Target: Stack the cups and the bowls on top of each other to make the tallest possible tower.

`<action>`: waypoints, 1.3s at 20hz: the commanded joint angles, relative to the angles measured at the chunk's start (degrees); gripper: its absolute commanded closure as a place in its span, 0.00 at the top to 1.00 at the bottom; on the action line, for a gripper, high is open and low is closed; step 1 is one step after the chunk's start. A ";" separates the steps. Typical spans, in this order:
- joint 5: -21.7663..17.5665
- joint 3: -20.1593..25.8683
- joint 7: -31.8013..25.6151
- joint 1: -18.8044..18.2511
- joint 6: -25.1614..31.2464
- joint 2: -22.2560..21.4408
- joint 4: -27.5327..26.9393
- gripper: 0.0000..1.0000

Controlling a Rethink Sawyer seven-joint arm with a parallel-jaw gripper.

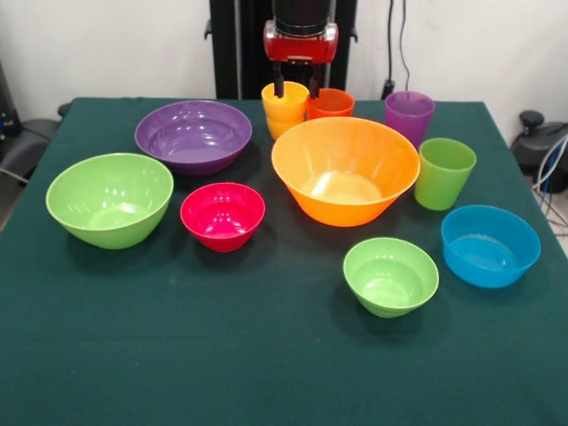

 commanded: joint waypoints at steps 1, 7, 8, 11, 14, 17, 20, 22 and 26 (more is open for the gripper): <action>2.60 4.40 6.99 0.52 -0.61 1.90 1.28 1.00; 2.61 1.18 6.66 4.01 4.03 -2.59 1.90 1.00; 2.71 1.20 6.75 4.11 3.90 -2.73 2.08 1.00; 3.13 2.78 7.27 2.80 1.28 -1.94 2.96 1.00; 3.54 4.34 7.59 1.56 -1.23 -0.82 3.35 1.00; 3.45 4.76 7.64 1.06 -3.16 0.84 3.15 1.00; 3.08 4.50 7.73 1.18 -4.46 2.03 2.96 1.00; 2.76 4.39 7.84 1.18 -5.55 3.10 2.63 1.00; 2.40 4.27 7.74 1.17 -6.66 4.39 2.07 1.00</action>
